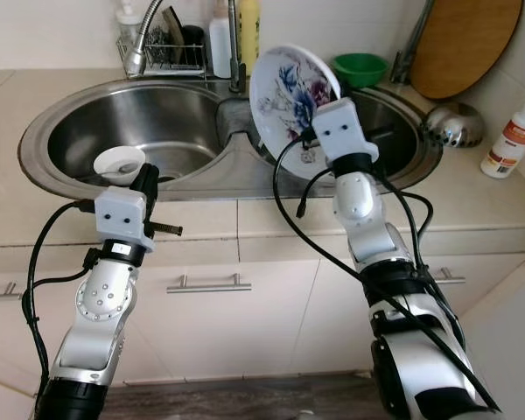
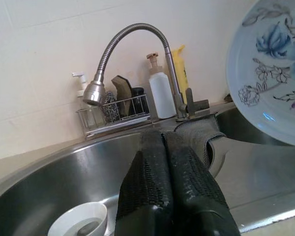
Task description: Kitchen organization
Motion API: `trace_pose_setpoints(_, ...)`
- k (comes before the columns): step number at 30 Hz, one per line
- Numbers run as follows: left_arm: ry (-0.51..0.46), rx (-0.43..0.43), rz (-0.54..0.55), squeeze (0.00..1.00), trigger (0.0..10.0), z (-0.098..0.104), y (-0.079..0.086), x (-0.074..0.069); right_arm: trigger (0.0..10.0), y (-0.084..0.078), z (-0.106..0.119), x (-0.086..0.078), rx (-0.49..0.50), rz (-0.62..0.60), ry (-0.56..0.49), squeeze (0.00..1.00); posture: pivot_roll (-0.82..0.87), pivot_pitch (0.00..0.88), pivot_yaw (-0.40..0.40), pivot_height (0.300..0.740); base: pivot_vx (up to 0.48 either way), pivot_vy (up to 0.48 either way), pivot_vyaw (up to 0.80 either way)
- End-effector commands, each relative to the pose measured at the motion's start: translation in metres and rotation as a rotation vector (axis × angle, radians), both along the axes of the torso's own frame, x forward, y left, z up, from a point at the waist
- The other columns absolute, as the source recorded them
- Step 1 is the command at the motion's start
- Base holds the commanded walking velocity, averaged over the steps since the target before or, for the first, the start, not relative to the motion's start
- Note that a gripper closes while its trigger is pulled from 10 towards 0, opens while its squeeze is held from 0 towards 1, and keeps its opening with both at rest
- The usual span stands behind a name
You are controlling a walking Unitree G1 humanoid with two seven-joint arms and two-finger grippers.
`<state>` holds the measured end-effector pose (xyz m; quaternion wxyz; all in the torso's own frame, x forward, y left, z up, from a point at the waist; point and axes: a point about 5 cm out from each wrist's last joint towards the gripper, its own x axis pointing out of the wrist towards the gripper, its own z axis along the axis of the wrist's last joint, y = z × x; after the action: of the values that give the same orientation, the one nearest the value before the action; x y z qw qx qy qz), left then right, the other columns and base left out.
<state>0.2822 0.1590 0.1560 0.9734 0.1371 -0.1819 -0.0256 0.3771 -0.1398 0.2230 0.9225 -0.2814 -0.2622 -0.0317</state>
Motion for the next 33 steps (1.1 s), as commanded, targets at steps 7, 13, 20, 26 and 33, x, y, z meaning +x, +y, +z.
trace_pose_setpoints(7,-0.002,0.012,-0.007,0.0,10.0,0.002,-0.002,-0.001,10.0,0.007,-0.013,0.011,-0.143,-0.024,0.072,0.0,0.0,0.0,-0.04,0.74,0.0,0.0,0.0)
trace_pose_setpoints(13,0.004,0.016,-0.007,0.0,10.0,0.001,-0.002,0.0,10.0,0.015,-0.041,0.012,-0.198,0.007,0.229,0.0,0.0,0.0,-0.039,0.74,0.0,0.0,0.0)
trace_pose_setpoints(20,0.009,0.018,-0.006,0.0,10.0,0.0,-0.002,0.0,10.0,0.016,-0.058,0.011,-0.18,0.042,0.33,0.0,0.0,0.0,-0.039,0.74,0.0,0.0,0.0)
trace_pose_setpoints(26,0.015,0.02,-0.006,0.0,10.0,-0.002,-0.002,0.0,10.0,0.017,-0.061,0.009,-0.1,0.066,0.344,1.0,0.0,0.0,-0.037,0.74,0.0,0.0,0.0)
trace_pose_setpoints(33,0.021,0.022,-0.005,0.0,10.0,-0.003,-0.003,0.0,10.0,0.013,-0.065,0.008,-0.026,0.072,0.374,1.0,0.0,0.0,-0.037,0.74,0.0,0.0,0.0)
